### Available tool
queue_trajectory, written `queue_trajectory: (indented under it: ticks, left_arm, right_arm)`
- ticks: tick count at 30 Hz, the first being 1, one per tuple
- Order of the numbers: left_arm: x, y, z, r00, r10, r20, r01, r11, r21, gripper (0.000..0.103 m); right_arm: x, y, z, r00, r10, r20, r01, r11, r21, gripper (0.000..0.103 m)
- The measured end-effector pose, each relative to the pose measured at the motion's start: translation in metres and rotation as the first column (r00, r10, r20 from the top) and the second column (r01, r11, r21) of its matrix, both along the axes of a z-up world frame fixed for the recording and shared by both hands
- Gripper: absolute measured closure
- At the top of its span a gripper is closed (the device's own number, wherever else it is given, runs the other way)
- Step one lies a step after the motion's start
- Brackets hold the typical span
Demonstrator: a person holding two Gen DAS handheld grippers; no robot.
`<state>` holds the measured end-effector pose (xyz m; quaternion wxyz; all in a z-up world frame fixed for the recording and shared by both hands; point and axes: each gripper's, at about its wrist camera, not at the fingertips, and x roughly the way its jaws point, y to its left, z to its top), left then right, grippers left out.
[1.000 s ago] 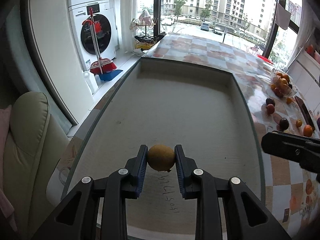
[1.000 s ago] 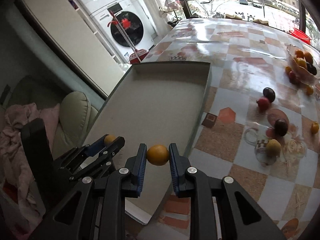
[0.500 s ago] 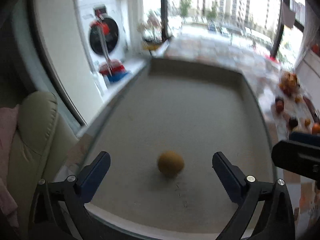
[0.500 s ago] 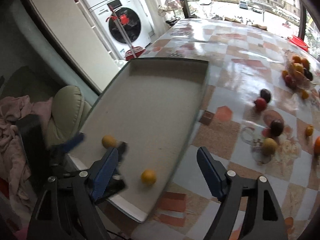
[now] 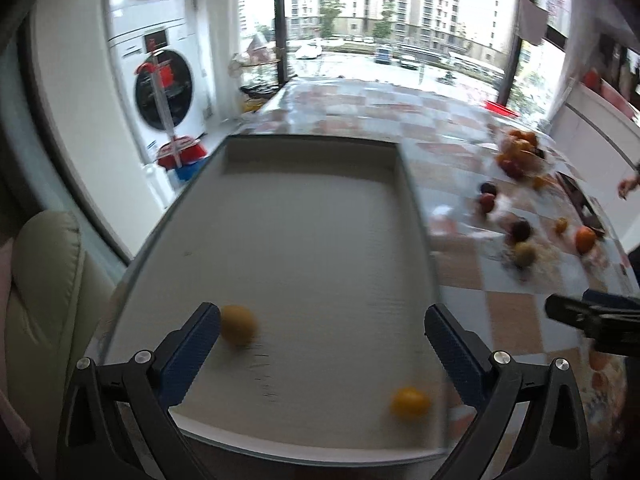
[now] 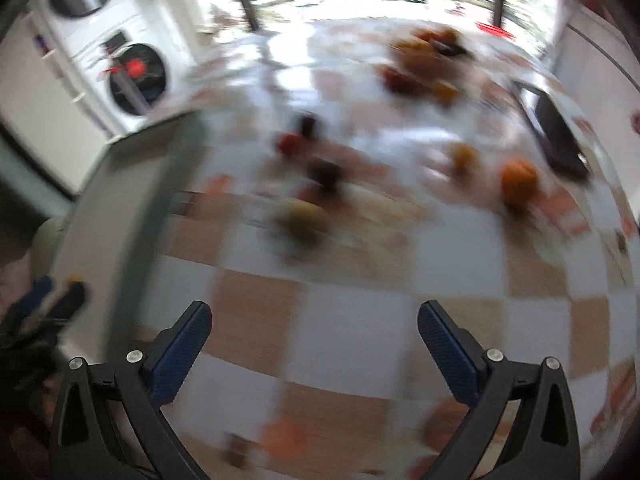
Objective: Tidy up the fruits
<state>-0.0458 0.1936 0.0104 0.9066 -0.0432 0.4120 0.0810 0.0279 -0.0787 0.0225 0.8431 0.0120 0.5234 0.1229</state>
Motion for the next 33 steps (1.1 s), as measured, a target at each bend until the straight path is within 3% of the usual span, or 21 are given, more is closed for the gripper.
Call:
queue_trajectory:
  ticks: [7,13,19,23,33]
  left_arm:
    - [0.001,-0.062,0.013,0.986,-0.162,0.028,0.161,0.986,0.049,0.001]
    - [0.006,-0.122,0.000,0.958,-0.285,-0.010,0.285,0.955,0.079,0.001]
    - [0.019,-0.149,-0.036,0.949,-0.300,-0.096,0.309,0.946,0.100,0.001]
    - [0.021,-0.142,-0.041,0.959,-0.273,-0.071,0.276,0.961,0.035,0.001]
    - [0.018,-0.149,-0.045,0.961,-0.274,-0.026,0.275,0.960,0.061,0.001]
  right_arm:
    - [-0.014,-0.071,-0.018,0.985,-0.159,0.063,0.167,0.971,-0.172,0.000]
    - [-0.027,-0.112,-0.018,0.972,-0.188,0.141,0.209,0.966,-0.152,0.000]
    - [-0.033,-0.111,-0.022,0.966,-0.171,0.193,0.200,0.970,-0.141,0.000]
    - [-0.033,-0.107,-0.020,0.966,-0.170,0.196,0.198,0.970,-0.138,0.000]
    - [-0.033,-0.107,-0.020,0.966,-0.170,0.196,0.199,0.970,-0.138,0.000]
